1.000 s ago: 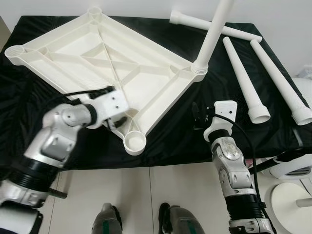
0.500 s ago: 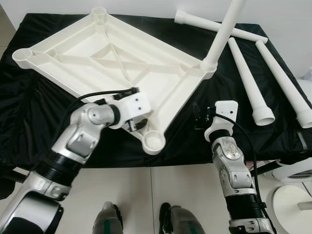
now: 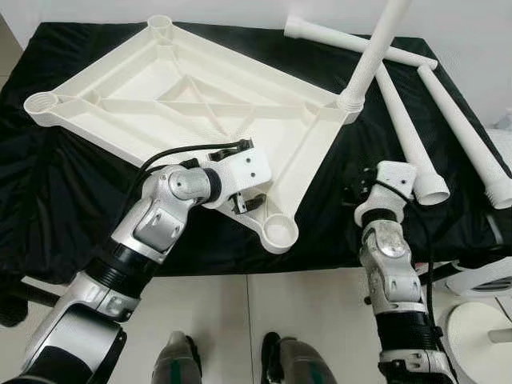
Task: Building children table
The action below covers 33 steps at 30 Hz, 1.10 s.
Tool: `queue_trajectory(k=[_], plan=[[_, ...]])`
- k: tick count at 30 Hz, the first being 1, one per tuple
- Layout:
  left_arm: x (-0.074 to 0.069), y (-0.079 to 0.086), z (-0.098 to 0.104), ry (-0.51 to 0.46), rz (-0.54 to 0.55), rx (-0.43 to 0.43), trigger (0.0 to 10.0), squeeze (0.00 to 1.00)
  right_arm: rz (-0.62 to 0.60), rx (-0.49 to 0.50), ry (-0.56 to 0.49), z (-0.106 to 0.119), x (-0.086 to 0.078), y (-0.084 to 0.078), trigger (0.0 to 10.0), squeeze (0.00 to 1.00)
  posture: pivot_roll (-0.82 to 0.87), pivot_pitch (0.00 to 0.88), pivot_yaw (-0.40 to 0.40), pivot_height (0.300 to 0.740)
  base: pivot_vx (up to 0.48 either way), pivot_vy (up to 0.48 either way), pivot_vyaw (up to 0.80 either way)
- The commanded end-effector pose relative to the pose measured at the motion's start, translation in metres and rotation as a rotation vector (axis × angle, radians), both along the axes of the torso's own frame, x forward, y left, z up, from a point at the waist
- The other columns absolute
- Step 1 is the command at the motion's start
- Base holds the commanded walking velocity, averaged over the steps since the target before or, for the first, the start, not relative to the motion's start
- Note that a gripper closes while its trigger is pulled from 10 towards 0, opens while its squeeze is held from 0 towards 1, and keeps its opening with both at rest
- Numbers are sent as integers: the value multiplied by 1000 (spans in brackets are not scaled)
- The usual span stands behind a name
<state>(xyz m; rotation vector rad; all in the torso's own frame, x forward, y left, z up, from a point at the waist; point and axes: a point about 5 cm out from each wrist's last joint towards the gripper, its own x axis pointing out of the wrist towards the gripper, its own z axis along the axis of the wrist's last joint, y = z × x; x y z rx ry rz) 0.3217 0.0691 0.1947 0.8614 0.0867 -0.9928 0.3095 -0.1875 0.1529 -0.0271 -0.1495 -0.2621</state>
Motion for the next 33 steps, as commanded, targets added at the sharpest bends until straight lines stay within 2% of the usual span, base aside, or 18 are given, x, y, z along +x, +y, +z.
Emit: queue_trajectory(k=[1,10,14,16,18,20,21,22,24,25,26,27,28,30,31,33], plan=[[0,-3,4,-50,9,-19,10000,0,-25,2,17,-5,0,-3,10000,0,6,154,-33,740,0,0,0],[-1,5,19,-72,-8,-11,10000,0,-38,3,15,0,16,-8,10000,0,12,156,-32,740,0,0,0],[-3,17,40,-90,-43,-18,10000,0,-47,-2,11,4,23,-12,10000,0,19,158,-32,740,0,0,0],[-3,17,40,-90,-43,-18,10000,0,-47,-2,11,4,23,-12,10000,0,19,158,-32,740,0,0,0],[0,27,61,-117,-35,-86,10000,0,-55,-11,6,6,30,-17,10000,0,22,161,-32,740,0,0,0],[11,36,80,-154,44,-215,10000,0,-65,-20,3,10,37,-22,10000,0,25,166,-33,740,0,0,0],[15,38,83,-154,84,-263,10000,0,-70,-21,5,11,40,-25,10000,0,28,170,-35,740,0,0,0],[15,38,83,-154,84,-263,10000,0,-70,-21,5,11,40,-25,10000,0,28,170,-35,740,0,0,0],[21,40,87,-155,149,-339,10000,0,-70,-17,3,14,44,-28,10000,0,29,180,-31,740,0,0,0],[21,40,87,-155,149,-339,10000,0,-70,-17,3,14,44,-28,10000,0,29,180,-31,740,0,0,0],[23,41,90,-162,199,-399,10000,0,-66,-8,-3,17,47,-32,10000,0,27,189,-28,740,0,0,0],[23,41,90,-162,199,-399,10000,0,-66,-8,-3,17,47,-32,10000,0,27,189,-28,740,0,0,0],[23,42,90,-136,244,-477,10000,0,-55,-1,-7,21,50,-33,10000,0,27,194,-28,740,0,0,0],[23,42,90,-136,244,-477,10000,0,-55,-1,-7,21,50,-33,10000,0,27,194,-28,740,0,0,0],[22,44,85,-124,280,-528,10000,0,-43,-4,-4,24,54,-34,10000,0,28,197,-29,740,0,0,0],[22,44,85,-124,280,-528,10000,0,-43,-4,-4,24,54,-34,10000,0,28,197,-29,740,0,0,0]])
